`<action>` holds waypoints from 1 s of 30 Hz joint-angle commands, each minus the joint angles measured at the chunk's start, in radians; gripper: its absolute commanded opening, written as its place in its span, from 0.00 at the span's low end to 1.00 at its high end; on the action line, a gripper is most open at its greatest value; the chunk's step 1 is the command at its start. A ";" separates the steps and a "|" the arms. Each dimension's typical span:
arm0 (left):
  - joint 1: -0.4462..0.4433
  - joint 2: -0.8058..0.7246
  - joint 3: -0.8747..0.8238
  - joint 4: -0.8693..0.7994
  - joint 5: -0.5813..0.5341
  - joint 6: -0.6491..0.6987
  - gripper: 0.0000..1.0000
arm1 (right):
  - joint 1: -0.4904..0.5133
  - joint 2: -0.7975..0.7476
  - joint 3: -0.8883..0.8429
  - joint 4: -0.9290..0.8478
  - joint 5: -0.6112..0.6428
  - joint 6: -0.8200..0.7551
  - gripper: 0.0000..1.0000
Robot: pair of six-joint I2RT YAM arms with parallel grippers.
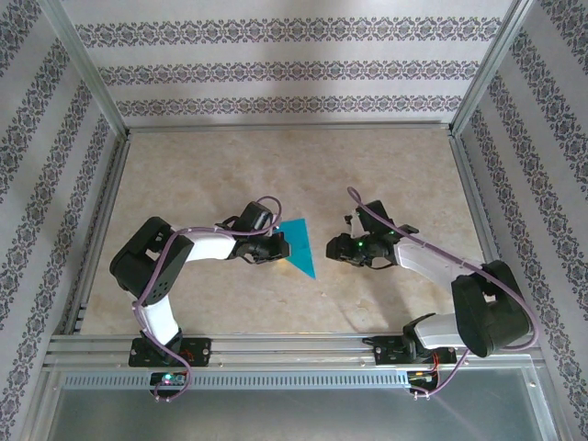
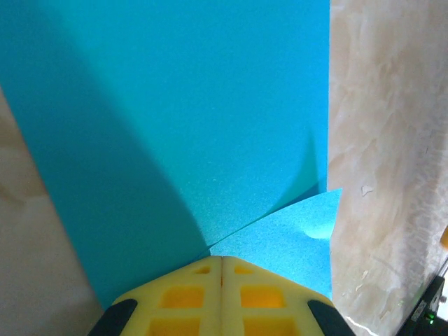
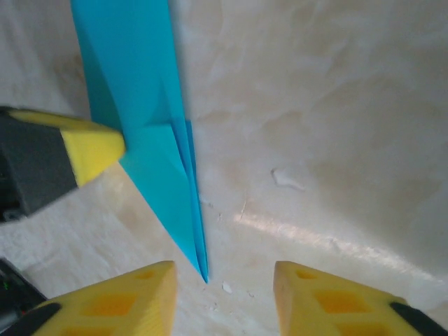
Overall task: Fold a paper plane with a square sheet of paper (fold left side to right side)
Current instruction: Third fold the triangle at the center of the table.
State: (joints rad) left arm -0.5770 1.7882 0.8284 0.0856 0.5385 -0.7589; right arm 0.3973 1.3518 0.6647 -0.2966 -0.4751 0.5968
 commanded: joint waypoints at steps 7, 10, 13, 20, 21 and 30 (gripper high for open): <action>-0.014 0.056 0.061 -0.104 0.047 0.179 0.00 | -0.094 -0.045 -0.082 0.246 -0.053 -0.010 0.71; -0.015 0.064 0.082 -0.122 0.057 0.217 0.00 | -0.115 -0.040 -0.098 0.298 -0.085 0.010 0.76; -0.015 0.065 0.109 -0.153 0.051 0.260 0.00 | -0.133 -0.032 -0.103 0.313 -0.101 0.018 0.80; -0.015 0.009 0.166 -0.136 0.031 0.277 0.20 | -0.157 -0.021 -0.095 0.317 -0.131 0.005 0.84; -0.015 -0.008 0.166 -0.115 0.033 0.265 0.25 | -0.157 -0.020 -0.093 0.316 -0.138 -0.002 0.83; 0.029 -0.247 0.062 -0.028 -0.142 0.155 0.47 | -0.111 0.036 -0.058 0.303 -0.237 -0.117 0.74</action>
State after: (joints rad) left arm -0.5709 1.6138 0.9409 0.0093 0.4927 -0.5541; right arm 0.2607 1.3682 0.5743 -0.0040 -0.6575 0.5461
